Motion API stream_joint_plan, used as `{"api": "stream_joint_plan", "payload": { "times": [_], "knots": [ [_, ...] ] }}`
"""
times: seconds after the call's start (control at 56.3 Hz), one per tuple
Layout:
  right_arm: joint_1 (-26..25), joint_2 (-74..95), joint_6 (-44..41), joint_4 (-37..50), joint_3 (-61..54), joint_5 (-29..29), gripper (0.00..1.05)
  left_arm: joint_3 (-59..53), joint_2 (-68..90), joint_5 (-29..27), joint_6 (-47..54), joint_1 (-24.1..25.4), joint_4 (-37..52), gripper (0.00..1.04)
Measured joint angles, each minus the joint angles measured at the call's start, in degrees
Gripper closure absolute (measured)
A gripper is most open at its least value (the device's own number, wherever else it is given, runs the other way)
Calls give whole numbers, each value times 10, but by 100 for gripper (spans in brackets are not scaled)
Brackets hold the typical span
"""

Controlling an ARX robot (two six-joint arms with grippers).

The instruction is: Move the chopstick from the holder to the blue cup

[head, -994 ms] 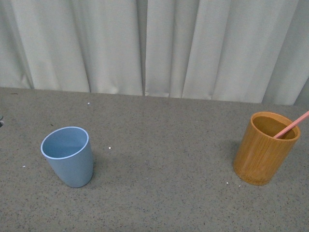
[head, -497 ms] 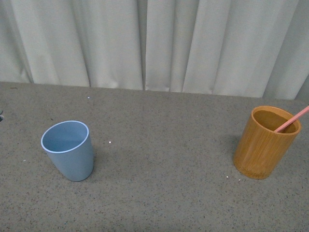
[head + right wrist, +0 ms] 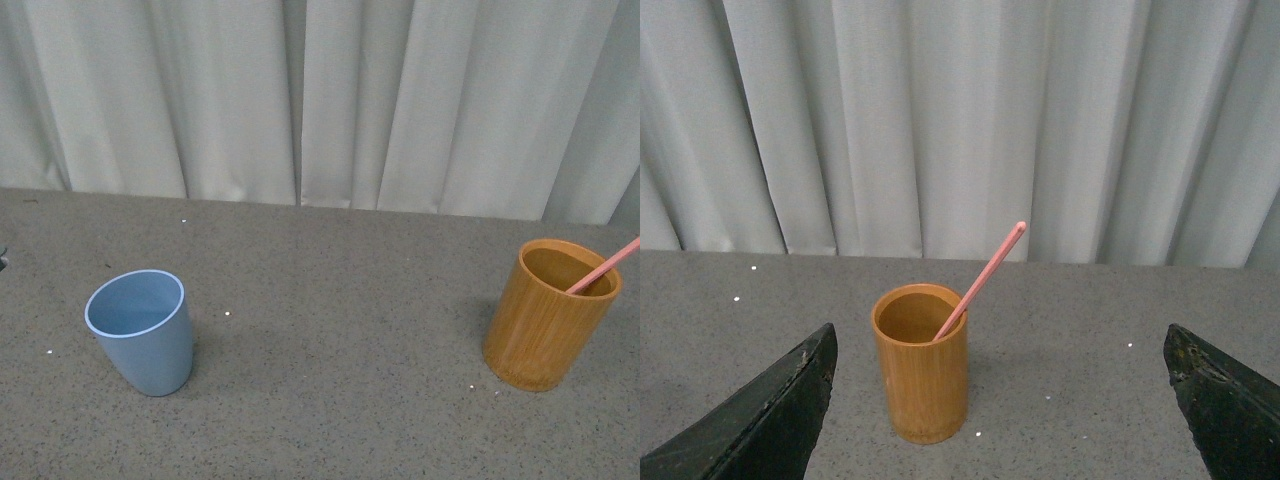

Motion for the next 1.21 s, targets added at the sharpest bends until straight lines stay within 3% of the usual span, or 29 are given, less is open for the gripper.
{"api": "stream_joint_plan", "payload": {
  "times": [0.337,0.426,0.479,0.55,0.692,0.959,1.207],
  "knots": [
    [0,0,0,0,0,0,10,0,0,0,0,0,0,7],
    [0,0,0,0,0,0,10,16,27,-11,-99,0,-61,7],
    [0,0,0,0,0,0,10,13,56,-17,-229,1,-77,7],
    [0,0,0,0,0,0,10,11,94,-19,-373,-11,-37,7],
    [0,0,0,0,0,0,10,13,220,1,-460,17,82,7],
    [0,0,0,0,0,0,10,68,497,-35,-470,33,256,7],
    [0,0,0,0,0,0,10,134,680,-76,-457,3,300,7]
  ]
}}
